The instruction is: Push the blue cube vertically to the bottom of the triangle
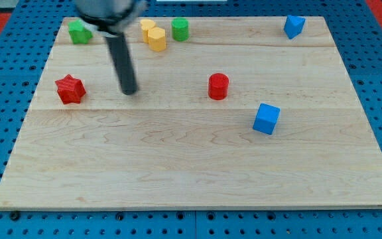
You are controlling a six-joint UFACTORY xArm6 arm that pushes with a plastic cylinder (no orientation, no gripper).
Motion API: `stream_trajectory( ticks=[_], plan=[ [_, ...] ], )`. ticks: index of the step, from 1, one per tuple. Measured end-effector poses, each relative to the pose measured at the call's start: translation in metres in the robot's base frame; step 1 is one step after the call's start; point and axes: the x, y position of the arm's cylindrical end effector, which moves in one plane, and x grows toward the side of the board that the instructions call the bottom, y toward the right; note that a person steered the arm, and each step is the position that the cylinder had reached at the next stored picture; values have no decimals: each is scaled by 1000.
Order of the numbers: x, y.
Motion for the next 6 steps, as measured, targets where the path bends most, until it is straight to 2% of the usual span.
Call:
stream_trajectory(
  ticks=[1, 2, 4, 6],
  plan=[
    [50, 77],
    [84, 129],
    [83, 164],
    [73, 175]
  ],
)
